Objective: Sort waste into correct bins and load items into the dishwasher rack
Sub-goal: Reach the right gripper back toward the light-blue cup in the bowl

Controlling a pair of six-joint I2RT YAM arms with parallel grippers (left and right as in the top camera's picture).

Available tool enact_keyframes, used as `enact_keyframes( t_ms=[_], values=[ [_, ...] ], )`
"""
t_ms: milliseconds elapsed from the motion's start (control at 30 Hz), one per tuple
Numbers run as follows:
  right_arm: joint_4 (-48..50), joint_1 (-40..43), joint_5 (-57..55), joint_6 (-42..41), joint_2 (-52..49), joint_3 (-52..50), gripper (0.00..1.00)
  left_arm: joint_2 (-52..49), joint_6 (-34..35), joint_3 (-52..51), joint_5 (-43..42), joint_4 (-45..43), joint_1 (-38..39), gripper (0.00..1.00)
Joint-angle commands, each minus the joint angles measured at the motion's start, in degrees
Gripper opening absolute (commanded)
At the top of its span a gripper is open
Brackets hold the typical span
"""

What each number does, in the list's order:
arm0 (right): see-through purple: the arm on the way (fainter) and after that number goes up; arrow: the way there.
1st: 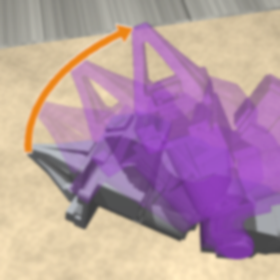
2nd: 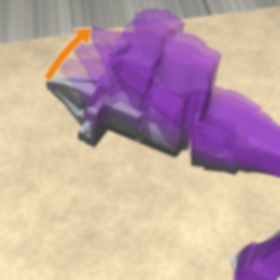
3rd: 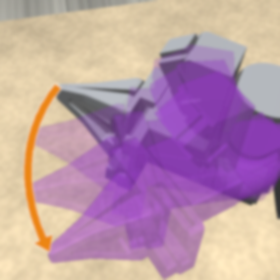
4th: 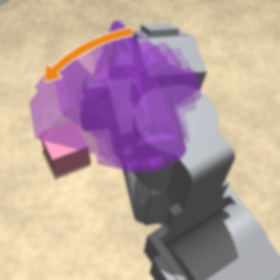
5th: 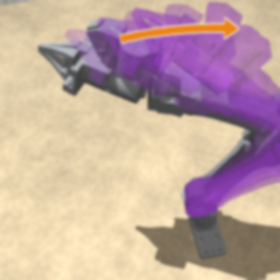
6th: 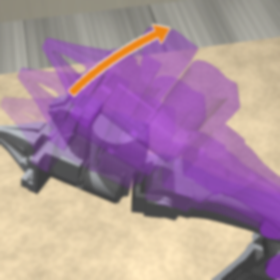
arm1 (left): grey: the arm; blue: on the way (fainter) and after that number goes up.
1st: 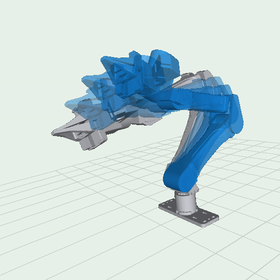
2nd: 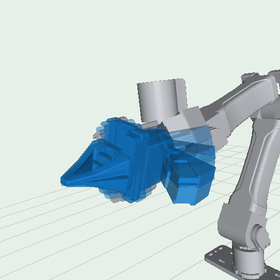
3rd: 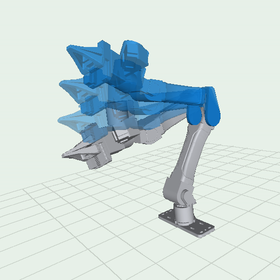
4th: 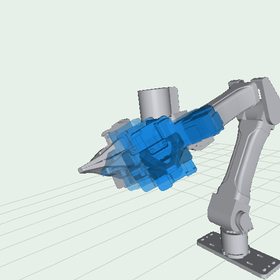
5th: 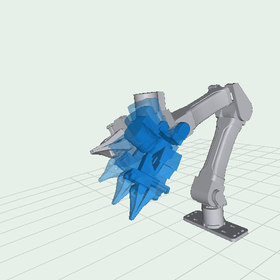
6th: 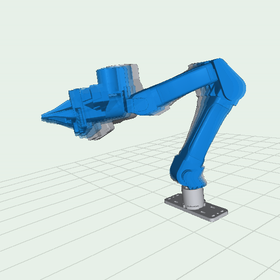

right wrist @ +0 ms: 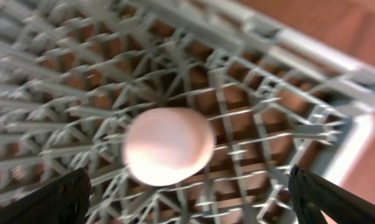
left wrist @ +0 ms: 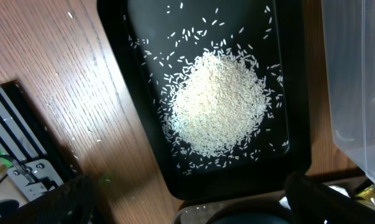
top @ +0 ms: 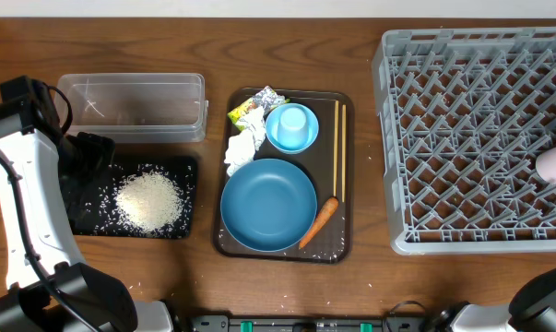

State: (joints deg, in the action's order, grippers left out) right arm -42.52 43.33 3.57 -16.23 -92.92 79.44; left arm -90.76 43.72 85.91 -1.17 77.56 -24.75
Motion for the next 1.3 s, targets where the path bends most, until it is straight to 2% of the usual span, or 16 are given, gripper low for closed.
enact_keyframes(
  t_ms=[0,233,333,500,667,800,933,1267],
  values=[
    [-0.37,-0.37,11.21,2.14,0.68,0.28,0.99,-0.55,0.52,0.5,0.31,0.17,-0.2,0.99],
    [-0.5,-8.11,33.57,3.76,2.97,0.28,0.98,-0.55,0.52,0.5,0.31,0.17,-0.2,0.99],
    [-0.2,-16.48,34.36,5.44,3.23,0.28,0.98,-0.55,0.52,0.5,0.28,0.17,-0.2,0.99],
    [3.1,-34.58,23.89,5.97,2.05,0.28,0.99,-0.55,0.52,0.5,0.31,0.17,-0.2,0.99],
    [10.05,-53.37,9.97,2.64,-1.95,0.28,0.99,-0.55,0.52,0.5,0.31,0.17,-0.2,0.99],
    [16.17,-65.0,0.52,0.63,-6.73,0.28,0.99,-0.55,0.52,0.5,0.31,0.15,-0.2,0.99],
    [19.98,-72.41,-10.23,-3.96,-12.28,0.28,0.99,-0.55,0.52,0.5,0.31,0.15,-0.2,0.99],
    [24.85,-78.84,-11.37,-4.76,-19.56,0.28,0.99,-0.55,0.52,0.5,0.31,0.17,-0.2,0.99]
  ],
)
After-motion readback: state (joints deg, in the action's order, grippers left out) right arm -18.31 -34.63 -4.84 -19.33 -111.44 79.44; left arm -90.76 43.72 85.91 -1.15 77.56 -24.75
